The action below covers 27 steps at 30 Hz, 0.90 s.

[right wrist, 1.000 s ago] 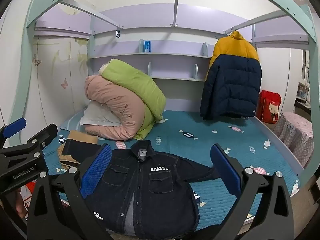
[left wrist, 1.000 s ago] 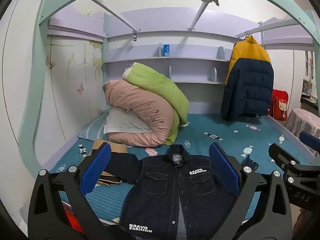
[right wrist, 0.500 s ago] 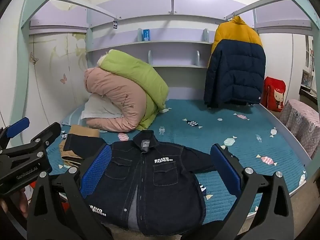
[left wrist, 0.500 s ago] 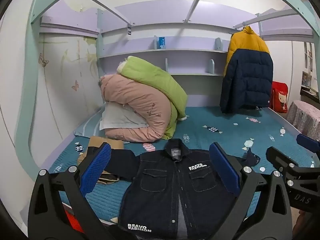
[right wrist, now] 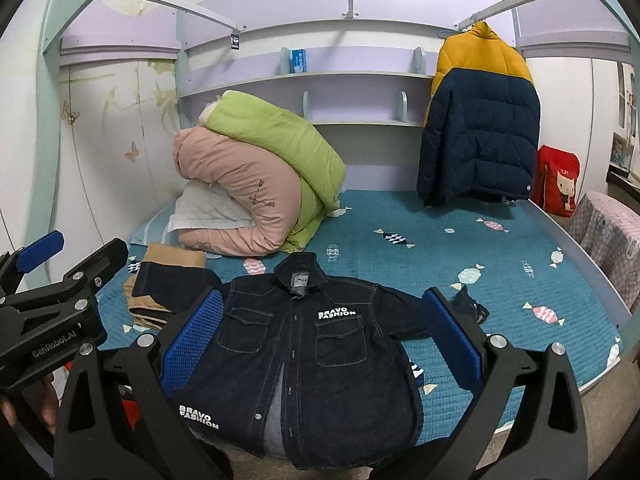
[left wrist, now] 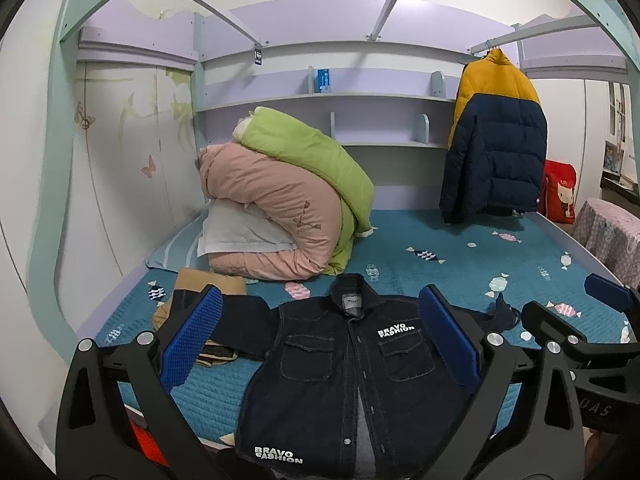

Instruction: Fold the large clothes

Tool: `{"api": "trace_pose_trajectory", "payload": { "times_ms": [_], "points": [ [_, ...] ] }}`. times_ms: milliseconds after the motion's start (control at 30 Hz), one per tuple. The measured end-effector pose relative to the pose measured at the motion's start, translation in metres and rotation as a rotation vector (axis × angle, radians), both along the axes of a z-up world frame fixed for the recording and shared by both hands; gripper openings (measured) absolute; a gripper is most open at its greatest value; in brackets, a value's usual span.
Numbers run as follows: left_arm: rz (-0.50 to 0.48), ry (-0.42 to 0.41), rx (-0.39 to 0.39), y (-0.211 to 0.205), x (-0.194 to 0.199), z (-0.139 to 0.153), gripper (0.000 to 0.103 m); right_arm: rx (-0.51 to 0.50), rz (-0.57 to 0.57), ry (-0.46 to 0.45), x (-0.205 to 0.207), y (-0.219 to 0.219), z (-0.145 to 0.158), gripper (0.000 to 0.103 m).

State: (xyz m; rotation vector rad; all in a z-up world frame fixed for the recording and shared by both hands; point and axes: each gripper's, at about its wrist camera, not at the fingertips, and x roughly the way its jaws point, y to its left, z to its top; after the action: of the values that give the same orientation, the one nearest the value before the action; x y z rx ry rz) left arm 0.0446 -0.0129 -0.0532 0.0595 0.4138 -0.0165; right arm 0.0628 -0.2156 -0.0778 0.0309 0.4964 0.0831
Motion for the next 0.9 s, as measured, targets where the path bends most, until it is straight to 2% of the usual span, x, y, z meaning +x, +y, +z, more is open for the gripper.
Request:
{"api": "trace_pose_trajectory", "payload": {
  "times_ms": [900],
  "points": [
    [-0.008,-0.005,0.016,-0.0083,-0.0071,0.0007,0.098,0.019,-0.022,-0.004,-0.0039,-0.0062,-0.0035,0.096]
  ]
}}
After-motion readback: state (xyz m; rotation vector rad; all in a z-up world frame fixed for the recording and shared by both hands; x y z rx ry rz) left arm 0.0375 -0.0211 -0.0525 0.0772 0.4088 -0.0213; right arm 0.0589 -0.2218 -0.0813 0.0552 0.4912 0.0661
